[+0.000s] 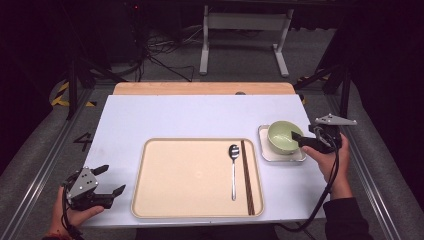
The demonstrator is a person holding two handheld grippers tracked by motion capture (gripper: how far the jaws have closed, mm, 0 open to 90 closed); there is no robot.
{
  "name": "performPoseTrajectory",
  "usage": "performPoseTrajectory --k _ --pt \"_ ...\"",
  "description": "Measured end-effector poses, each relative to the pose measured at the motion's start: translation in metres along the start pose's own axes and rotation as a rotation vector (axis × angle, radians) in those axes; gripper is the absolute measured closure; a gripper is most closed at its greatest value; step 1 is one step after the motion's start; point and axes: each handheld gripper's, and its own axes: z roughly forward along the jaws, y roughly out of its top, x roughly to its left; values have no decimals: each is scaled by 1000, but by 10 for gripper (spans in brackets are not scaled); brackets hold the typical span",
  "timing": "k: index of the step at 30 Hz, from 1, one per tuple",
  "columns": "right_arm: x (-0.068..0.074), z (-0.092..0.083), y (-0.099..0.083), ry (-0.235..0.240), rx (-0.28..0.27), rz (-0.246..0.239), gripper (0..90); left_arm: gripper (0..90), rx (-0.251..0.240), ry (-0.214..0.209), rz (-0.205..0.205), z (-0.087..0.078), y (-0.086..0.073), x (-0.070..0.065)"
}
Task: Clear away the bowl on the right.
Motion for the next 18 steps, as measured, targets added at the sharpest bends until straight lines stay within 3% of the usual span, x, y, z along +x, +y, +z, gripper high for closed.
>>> performPoseTrajectory --k 11,16,18 --pt "-25 17 -11 -28 64 119 272 161 1 13 9 0 1 -2" --pt "-31 24 -15 -7 82 157 272 161 11 9 6 1 0 -4" --pt "-33 28 -16 24 91 190 273 161 10 8 7 1 0 -4"
